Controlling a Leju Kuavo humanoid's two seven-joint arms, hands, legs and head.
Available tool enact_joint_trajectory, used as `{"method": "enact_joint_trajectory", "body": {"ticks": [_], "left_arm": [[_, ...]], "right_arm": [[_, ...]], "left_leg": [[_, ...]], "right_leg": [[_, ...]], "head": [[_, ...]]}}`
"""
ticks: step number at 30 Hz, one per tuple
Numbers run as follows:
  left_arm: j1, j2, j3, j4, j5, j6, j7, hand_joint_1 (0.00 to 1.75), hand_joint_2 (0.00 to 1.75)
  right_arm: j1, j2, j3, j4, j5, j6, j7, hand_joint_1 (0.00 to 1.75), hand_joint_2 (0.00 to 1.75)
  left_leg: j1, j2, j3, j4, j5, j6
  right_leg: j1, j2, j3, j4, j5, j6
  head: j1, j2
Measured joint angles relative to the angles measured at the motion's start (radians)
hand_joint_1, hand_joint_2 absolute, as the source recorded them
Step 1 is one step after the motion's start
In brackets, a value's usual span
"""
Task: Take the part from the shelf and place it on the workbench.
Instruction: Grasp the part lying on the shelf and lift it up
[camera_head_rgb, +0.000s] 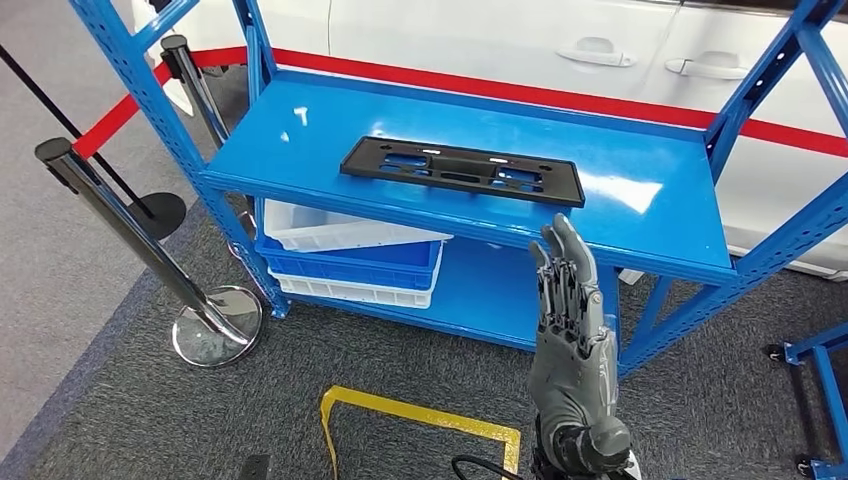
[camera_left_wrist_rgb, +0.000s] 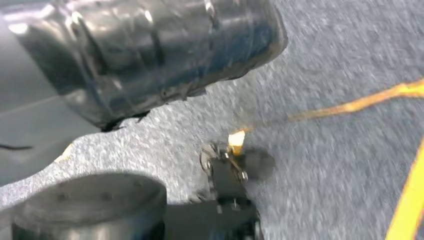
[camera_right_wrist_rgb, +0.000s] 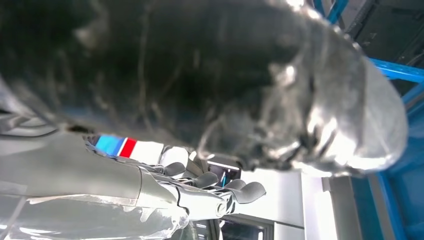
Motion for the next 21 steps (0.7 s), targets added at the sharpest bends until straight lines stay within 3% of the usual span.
{"method": "enact_joint_trajectory", "body": {"ticks": [1, 2, 3, 5, 7, 12, 14, 16, 17, 18, 19, 21], "left_arm": [[0.000, -0.004, -0.003, 0.000, 0.000, 0.002, -0.002, 0.00, 0.00], [0.000, -0.008, -0.006, 0.000, 0.000, 0.006, -0.004, 0.00, 0.00], [0.000, -0.014, -0.007, 0.000, 0.000, 0.013, -0.006, 0.00, 0.00], [-0.007, -0.034, -0.010, 0.000, -0.004, 0.037, -0.007, 0.00, 0.00], [-0.025, -0.060, -0.011, -0.001, -0.007, 0.062, 0.001, 0.00, 0.00], [-0.055, -0.096, -0.024, -0.005, -0.010, 0.083, 0.020, 0.00, 0.00], [-0.055, -0.101, -0.028, -0.005, -0.009, 0.086, 0.025, 0.00, 0.00], [-0.051, -0.099, -0.028, -0.005, -0.005, 0.079, 0.029, 0.00, 0.00], [-0.045, -0.093, -0.028, -0.005, -0.002, 0.068, 0.030, 0.00, 0.00], [-0.037, -0.083, -0.028, -0.005, 0.001, 0.052, 0.029, 0.00, 0.00], [-0.029, -0.072, -0.028, -0.005, 0.002, 0.036, 0.028, 0.00, 0.00], [-0.017, -0.050, -0.028, -0.003, 0.003, 0.007, 0.024, 0.00, 0.00]], "right_arm": [[0.004, -0.004, 0.000, -0.001, 0.000, 0.001, 0.000, 0.00, 0.00], [0.006, -0.006, 0.000, -0.002, 0.000, 0.003, -0.002, 0.00, 0.00], [0.007, -0.009, 0.000, -0.002, 0.000, 0.006, -0.005, 0.00, 0.00], [0.007, -0.010, 0.000, -0.002, -0.003, 0.013, -0.016, 0.00, 0.00], [0.004, -0.010, 0.000, -0.002, -0.009, 0.022, -0.026, 0.00, 0.00], [0.001, -0.009, 0.000, -0.001, -0.017, 0.030, -0.038, 0.00, 0.00], [-0.001, -0.008, 0.000, 0.000, -0.018, 0.030, -0.038, 0.00, 0.00], [-0.001, -0.007, 0.000, 0.001, -0.018, 0.029, -0.036, 0.00, 0.00], [-0.001, -0.007, 0.000, 0.001, -0.018, 0.028, -0.033, 0.00, 0.00], [-0.001, -0.007, 0.000, 0.000, -0.018, 0.025, -0.027, 0.00, 0.00], [-0.001, -0.008, -0.001, -0.001, -0.018, 0.022, -0.022, 0.00, 0.00], [0.001, -0.009, -0.002, -0.006, -0.015, 0.014, -0.010, 0.00, 0.00]], "left_leg": [[-0.001, 0.000, 0.002, 0.001, -0.002, 0.002], [-0.001, 0.000, 0.004, 0.002, -0.005, 0.003], [-0.001, 0.000, 0.008, 0.003, -0.007, 0.003], [-0.001, -0.002, 0.014, 0.010, -0.015, -0.001], [-0.005, -0.006, 0.011, 0.021, -0.023, -0.008], [-0.004, -0.004, 0.001, 0.041, -0.037, -0.031], [0.000, -0.003, -0.035, 0.119, -0.080, -0.043], [0.003, -0.002, -0.094, 0.236, -0.129, -0.050], [0.004, -0.002, -0.111, 0.266, -0.132, -0.050], [0.004, -0.002, -0.113, 0.264, -0.118, -0.048], [0.004, -0.002, -0.096, 0.226, -0.089, -0.045], [-0.001, -0.002, -0.040, 0.106, -0.031, -0.033]], "right_leg": [[0.000, 0.000, -0.028, 0.047, -0.009, 0.001], [-0.001, 0.000, -0.040, 0.061, 0.000, 0.002], [-0.002, -0.001, -0.033, 0.035, 0.028, 0.003], [-0.004, -0.003, 0.018, -0.087, 0.100, 0.002], [-0.002, -0.004, 0.057, -0.179, 0.131, -0.003], [-0.003, -0.001, 0.068, -0.201, 0.132, -0.023], [-0.007, -0.002, 0.073, -0.203, 0.132, -0.028], [-0.007, -0.004, 0.075, -0.203, 0.130, -0.031], [-0.006, -0.004, 0.075, -0.203, 0.128, -0.032], [-0.006, -0.003, 0.077, -0.203, 0.127, -0.032], [-0.005, -0.001, 0.079, -0.203, 0.126, -0.032], [-0.002, 0.002, 0.083, -0.203, 0.122, -0.029]], "head": [[0.000, 0.000], [0.000, 0.000], [0.000, 0.000], [0.000, 0.000], [-0.001, 0.000], [-0.001, 0.000], [-0.005, 0.000], [-0.007, 0.000], [-0.007, 0.000], [-0.007, 0.000], [-0.007, 0.000], [-0.007, 0.000]]}}
